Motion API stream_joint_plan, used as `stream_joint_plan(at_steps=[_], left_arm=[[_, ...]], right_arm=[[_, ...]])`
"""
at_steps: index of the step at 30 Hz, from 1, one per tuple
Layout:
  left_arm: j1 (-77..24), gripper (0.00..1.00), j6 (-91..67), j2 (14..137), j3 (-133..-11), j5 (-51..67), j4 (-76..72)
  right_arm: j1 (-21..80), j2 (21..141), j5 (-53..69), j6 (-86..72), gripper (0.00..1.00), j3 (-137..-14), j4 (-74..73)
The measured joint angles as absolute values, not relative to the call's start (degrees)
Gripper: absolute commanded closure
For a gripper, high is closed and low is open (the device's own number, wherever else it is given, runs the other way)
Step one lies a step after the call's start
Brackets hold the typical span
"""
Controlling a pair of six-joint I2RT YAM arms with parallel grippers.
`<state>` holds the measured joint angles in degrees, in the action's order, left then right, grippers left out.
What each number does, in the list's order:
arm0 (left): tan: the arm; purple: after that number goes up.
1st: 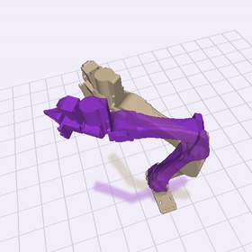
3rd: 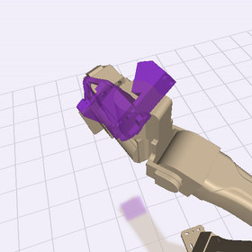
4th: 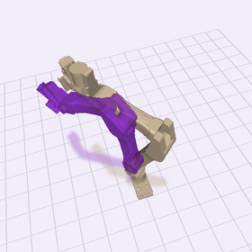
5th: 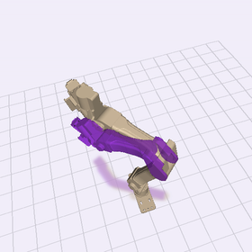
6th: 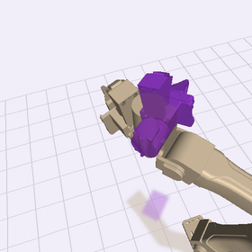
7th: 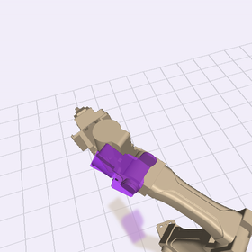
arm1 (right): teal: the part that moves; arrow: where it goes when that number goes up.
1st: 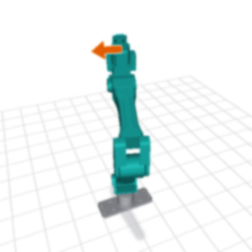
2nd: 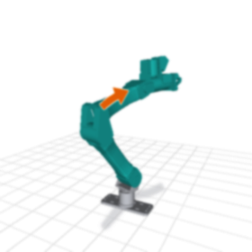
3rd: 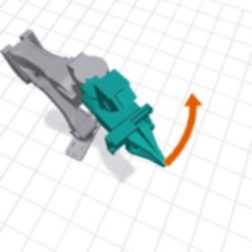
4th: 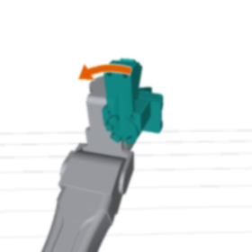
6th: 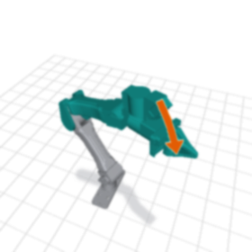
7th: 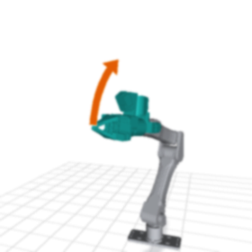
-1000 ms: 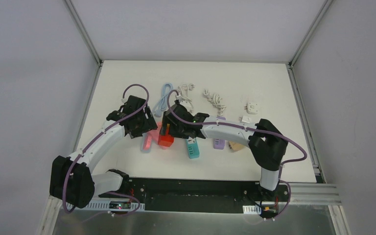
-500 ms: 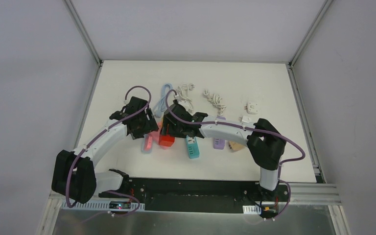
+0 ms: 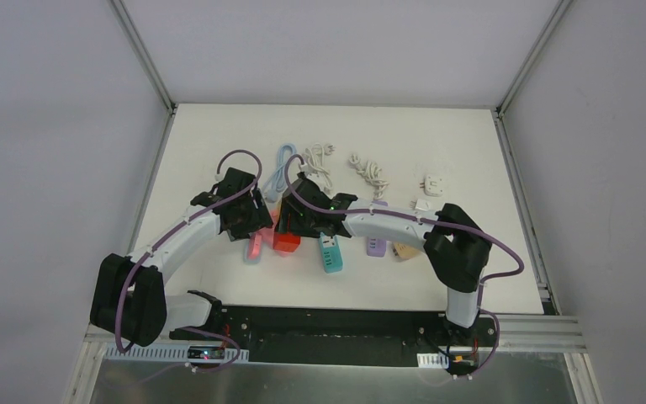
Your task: Pull the plug off the socket
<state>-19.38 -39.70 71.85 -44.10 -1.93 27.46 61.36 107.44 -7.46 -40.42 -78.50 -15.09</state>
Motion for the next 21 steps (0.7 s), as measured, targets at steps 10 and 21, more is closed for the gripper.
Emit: stream_joint_plan(at_steps=[10, 21], left_arm=[[-19.38, 0.34, -40.1, 71.9, -43.77, -3.7, 27.73], [-19.4, 0.32, -40.16, 71.9, -43.64, -4.05, 27.88]], right_arm=[[60.99, 107.44, -6.59, -40.73, 1.0, -78.85, -15.68], [61.63, 108.81, -7.55, -38.3, 1.0, -82.89, -20.01]])
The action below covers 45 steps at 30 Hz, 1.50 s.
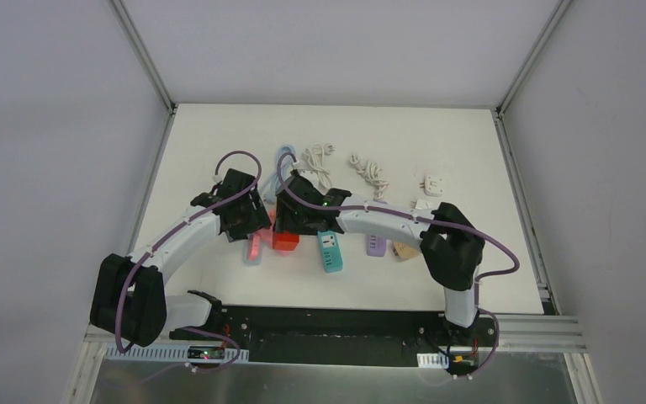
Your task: Pull the plug off the socket
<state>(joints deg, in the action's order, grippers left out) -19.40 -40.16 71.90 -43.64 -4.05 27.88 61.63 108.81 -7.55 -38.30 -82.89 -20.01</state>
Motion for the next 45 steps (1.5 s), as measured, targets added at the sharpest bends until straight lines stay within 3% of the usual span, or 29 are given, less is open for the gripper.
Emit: stream_joint_plan(at_steps=[6, 15, 28, 37, 45], left_arm=[[-19.4, 0.25, -39.88, 72.01, -44.03, -5.48, 29.8], [-19.4, 0.26, -39.62, 73.32, -44.64, -5.8, 30.3], [-19.05, 0.42, -39.62, 73.93, -44.07, -3.09, 27.24], [-18.31, 0.47, -39.75, 74.06, -43.38, -1.28, 25.8], [-18.33, 0.5, -39.9, 73.52, -42.15, -1.3, 23.75]], right_arm=[[62.63, 110.13, -9.63, -37.87, 1.0, -85.43, -22.65], [60.01, 107.7, -4.23, -36.18, 1.0, -80.51, -18.65], [60.27, 107.83, -4.1, -36.18, 1.0, -80.9, -18.94], [63.24, 111.42, -11.7, -34.92, 1.0, -89.36, -27.55], [58.98, 108.18, -3.11, -35.9, 1.0, -82.02, -20.62]])
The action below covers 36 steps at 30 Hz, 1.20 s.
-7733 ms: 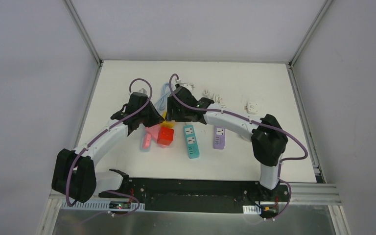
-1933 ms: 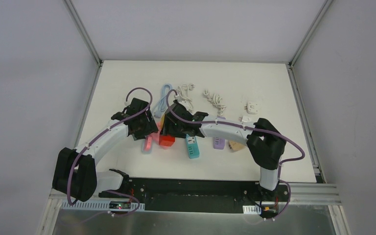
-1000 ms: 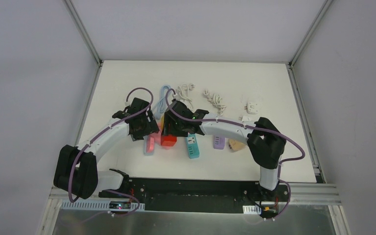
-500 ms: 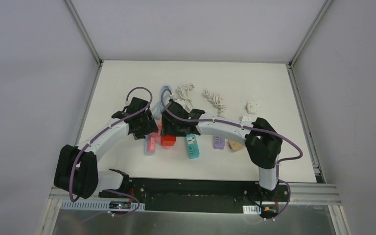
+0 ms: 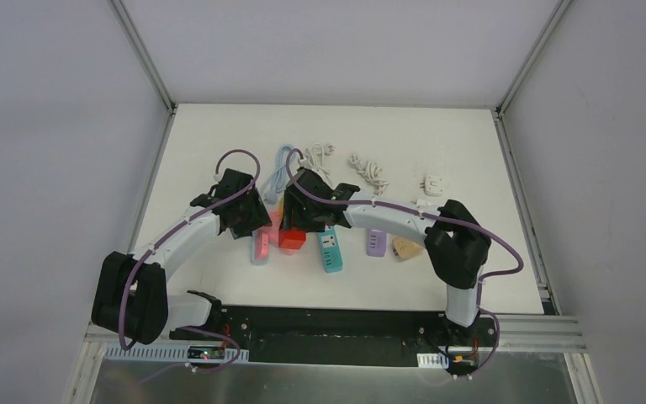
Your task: Pull the plug off the socket
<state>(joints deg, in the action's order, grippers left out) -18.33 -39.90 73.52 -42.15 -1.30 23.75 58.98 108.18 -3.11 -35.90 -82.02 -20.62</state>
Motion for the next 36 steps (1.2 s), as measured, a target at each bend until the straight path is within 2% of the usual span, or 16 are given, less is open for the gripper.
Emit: stream_joint_plan(at_steps=[7, 14, 15, 17, 19, 21, 25, 27, 30, 31, 33, 34, 36], left_arm=[[-18.28, 0.53, -40.03, 72.47, -41.04, -1.39, 22.55], [-18.33, 0.55, -40.1, 72.18, -40.42, -1.5, 21.37], [-18.33, 0.55, -40.1, 72.18, -40.34, -1.48, 21.17], [-18.33, 0.55, -40.12, 72.16, -40.34, -1.45, 21.12], [-18.33, 0.55, -40.14, 72.14, -40.34, -1.43, 21.12], [-18.33, 0.55, -40.14, 72.12, -40.34, -1.39, 21.12], [-18.33, 0.55, -40.25, 72.1, -40.23, -1.28, 20.6], [-18.33, 0.55, -40.27, 72.12, -40.23, -1.26, 20.45], [-18.33, 0.55, -40.32, 72.25, -40.23, -1.15, 20.27], [-18.33, 0.55, -40.32, 72.25, -40.23, -1.13, 20.21], [-18.33, 0.55, -40.34, 72.25, -40.23, -1.1, 20.16], [-18.33, 0.55, -40.34, 72.25, -40.23, -1.08, 20.16], [-18.33, 0.55, -40.49, 72.27, -40.21, -1.08, 20.05]], right_arm=[[60.99, 110.98, -8.14, -34.37, 1.0, -88.38, -27.09], [56.88, 107.42, 0.38, -34.17, 1.0, -80.53, -19.44], [56.84, 107.42, 0.32, -33.87, 0.9, -80.58, -19.53], [57.32, 107.61, -0.69, -33.67, 0.53, -81.3, -20.4], [58.06, 108.12, -2.66, -33.69, 0.32, -82.39, -21.54], [58.74, 108.2, -4.38, -34.02, 0.23, -82.63, -21.89], [60.27, 108.2, -6.26, -34.52, 0.16, -82.63, -22.15], [60.71, 108.22, -6.61, -34.76, 0.18, -82.61, -22.41], [61.06, 108.49, -6.68, -35.31, 0.29, -82.61, -22.72], [61.06, 108.57, -6.87, -35.42, 0.35, -82.61, -23.0], [61.04, 108.73, -7.6, -35.59, 0.54, -82.61, -23.7], [61.04, 108.77, -8.01, -36.07, 0.73, -82.61, -24.03], [61.01, 108.77, -8.8, -36.71, 0.98, -82.63, -24.18]])
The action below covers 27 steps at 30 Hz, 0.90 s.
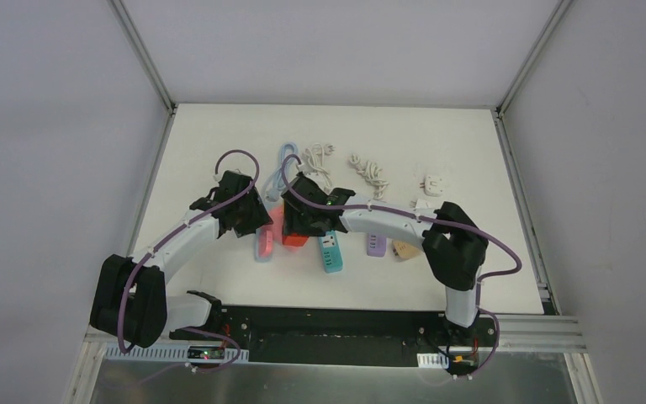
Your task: Pull the plug off the socket
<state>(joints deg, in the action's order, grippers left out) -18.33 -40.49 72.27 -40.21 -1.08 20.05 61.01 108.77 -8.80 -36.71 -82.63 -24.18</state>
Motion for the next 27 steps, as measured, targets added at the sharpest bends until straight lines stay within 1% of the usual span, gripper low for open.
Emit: stream_joint_plan(at_steps=[1, 5, 9, 11, 13, 17, 19, 22, 25, 27], left_arm=[[-18.33, 0.55, -40.53, 72.27, -40.16, -1.08, 19.97], [-18.33, 0.56, -40.62, 72.25, -40.07, -1.1, 19.84], [-18.33, 0.56, -40.95, 71.92, -39.7, -1.1, 19.53], [-18.33, 0.57, -41.15, 71.81, -39.46, -1.1, 19.14], [-18.33, 0.57, -41.28, 71.75, -39.35, -1.1, 18.92], [-18.31, 0.57, -41.43, 71.53, -39.16, -1.1, 18.81], [-18.31, 0.57, -41.43, 71.26, -39.05, -1.13, 18.79], [-18.31, 0.58, -41.41, 71.24, -38.98, -1.13, 18.7], [-18.33, 0.59, -41.41, 71.24, -38.98, -1.1, 18.59], [-18.33, 0.6, -41.39, 71.24, -38.98, -1.1, 18.5]], right_arm=[[61.04, 108.77, -8.97, -36.53, 1.0, -82.67, -24.18], [60.45, 108.75, -8.1, -36.25, 1.0, -82.7, -24.14], [58.3, 108.33, -2.66, -35.99, 1.0, -81.36, -22.5], [57.89, 108.29, -2.07, -35.7, 1.0, -81.38, -22.48], [58.78, 108.97, -3.95, -35.18, 1.0, -83.02, -24.29], [61.89, 112.64, -11.22, -33.91, 1.0, -90.78, -31.94], [62.61, 113.03, -13.04, -33.76, 1.0, -91.92, -32.91], [62.15, 112.38, -12.12, -33.74, 1.0, -90.54, -31.55], [60.14, 109.38, -7.25, -34.02, 1.0, -84.47, -25.69], [59.55, 109.25, -5.76, -33.78, 1.0, -84.03, -25.1]])
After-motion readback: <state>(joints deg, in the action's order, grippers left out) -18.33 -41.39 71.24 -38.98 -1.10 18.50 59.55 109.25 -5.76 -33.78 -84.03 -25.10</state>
